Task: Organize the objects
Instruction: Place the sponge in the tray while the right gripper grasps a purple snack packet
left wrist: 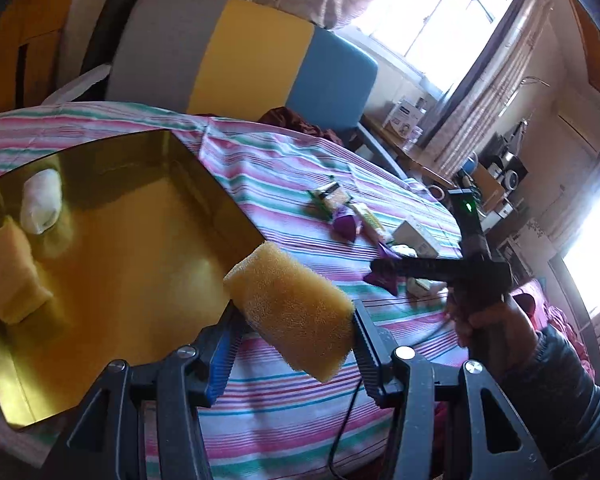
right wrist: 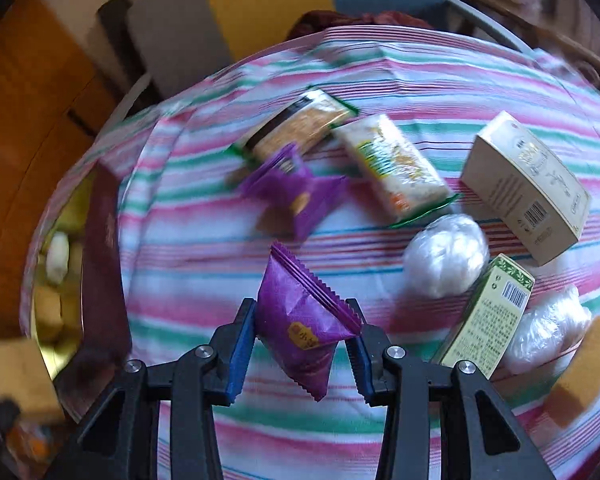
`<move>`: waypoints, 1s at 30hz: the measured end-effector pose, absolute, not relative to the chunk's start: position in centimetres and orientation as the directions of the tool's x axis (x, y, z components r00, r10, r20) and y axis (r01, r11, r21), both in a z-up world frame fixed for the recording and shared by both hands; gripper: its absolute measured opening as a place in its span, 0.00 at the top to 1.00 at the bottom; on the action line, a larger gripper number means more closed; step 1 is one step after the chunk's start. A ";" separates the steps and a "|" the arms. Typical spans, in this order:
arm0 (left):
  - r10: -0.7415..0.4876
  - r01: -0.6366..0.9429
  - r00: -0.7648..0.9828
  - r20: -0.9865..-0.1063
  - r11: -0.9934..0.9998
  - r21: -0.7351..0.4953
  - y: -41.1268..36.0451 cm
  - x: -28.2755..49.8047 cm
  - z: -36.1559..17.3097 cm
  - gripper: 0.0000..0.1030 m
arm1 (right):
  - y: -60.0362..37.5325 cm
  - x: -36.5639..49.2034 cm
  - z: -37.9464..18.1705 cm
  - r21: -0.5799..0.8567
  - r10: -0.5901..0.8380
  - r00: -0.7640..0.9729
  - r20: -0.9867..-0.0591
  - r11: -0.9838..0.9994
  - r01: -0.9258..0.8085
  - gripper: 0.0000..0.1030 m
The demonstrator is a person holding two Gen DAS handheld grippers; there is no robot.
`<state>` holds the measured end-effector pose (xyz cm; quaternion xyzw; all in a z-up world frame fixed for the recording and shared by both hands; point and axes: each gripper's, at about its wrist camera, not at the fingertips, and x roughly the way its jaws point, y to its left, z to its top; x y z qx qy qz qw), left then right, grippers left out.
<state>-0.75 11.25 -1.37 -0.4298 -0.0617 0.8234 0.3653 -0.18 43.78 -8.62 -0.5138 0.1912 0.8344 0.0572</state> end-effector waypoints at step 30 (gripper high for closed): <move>0.330 -0.187 -0.513 -0.792 -0.944 -0.272 -1.5 -4.1 -4.2 0.44 | 41.5 -0.3 -9.8 0.166 -0.072 -0.444 -0.893 -0.970 -0.176 0.58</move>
